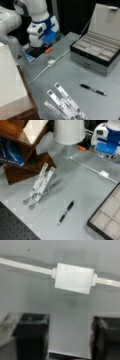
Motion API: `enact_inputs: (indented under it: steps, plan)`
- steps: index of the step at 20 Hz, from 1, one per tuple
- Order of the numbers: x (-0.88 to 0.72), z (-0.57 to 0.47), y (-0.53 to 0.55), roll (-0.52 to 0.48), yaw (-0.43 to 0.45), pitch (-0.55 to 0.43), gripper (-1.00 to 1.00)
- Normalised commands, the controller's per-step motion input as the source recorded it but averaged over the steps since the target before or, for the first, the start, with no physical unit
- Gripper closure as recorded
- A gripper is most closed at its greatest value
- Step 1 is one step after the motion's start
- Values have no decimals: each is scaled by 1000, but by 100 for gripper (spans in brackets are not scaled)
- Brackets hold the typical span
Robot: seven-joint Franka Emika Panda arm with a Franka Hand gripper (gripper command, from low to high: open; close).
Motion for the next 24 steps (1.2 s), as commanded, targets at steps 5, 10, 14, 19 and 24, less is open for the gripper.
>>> enact_inputs:
  steps: [5, 10, 14, 19, 24]
  plan:
    - [160, 90, -14, 29, -25, 53, -100]
    - [339, 157, 5, 27, 2, 81, -100]
    - [416, 225, -1, 9, 11, 127, -100]
    - [508, 283, 5, -14, 7, 186, -100]
    - [614, 362, -29, -35, 22, 239, -100]
